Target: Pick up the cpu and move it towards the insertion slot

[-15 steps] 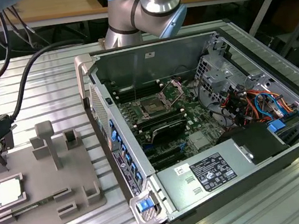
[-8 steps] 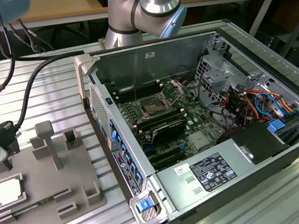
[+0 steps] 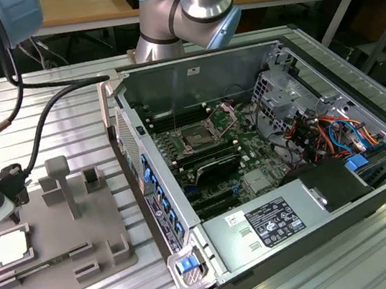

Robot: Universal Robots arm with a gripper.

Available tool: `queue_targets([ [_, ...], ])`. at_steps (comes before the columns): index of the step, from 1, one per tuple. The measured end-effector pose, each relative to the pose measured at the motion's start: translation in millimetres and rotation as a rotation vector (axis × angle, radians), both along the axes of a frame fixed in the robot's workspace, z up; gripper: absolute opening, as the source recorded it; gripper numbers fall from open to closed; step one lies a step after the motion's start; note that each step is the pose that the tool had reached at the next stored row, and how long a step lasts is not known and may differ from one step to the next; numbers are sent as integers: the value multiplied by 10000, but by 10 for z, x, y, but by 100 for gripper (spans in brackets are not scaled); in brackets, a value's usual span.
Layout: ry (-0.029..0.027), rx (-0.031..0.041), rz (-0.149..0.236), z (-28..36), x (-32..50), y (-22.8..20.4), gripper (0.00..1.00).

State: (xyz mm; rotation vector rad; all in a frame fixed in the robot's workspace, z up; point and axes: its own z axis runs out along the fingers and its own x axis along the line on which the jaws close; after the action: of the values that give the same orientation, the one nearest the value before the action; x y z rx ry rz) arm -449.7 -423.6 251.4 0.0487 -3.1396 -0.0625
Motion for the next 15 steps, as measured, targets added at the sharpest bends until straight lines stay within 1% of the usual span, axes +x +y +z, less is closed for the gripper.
queue_targets([
  [5,5,0,0,-95,0,-1,69],
  [7,11,0,0,-161,0,-4,69],
  [12,60,0,0,-267,0,-11,69],
  [15,73,0,-1,-304,0,-14,69],
])
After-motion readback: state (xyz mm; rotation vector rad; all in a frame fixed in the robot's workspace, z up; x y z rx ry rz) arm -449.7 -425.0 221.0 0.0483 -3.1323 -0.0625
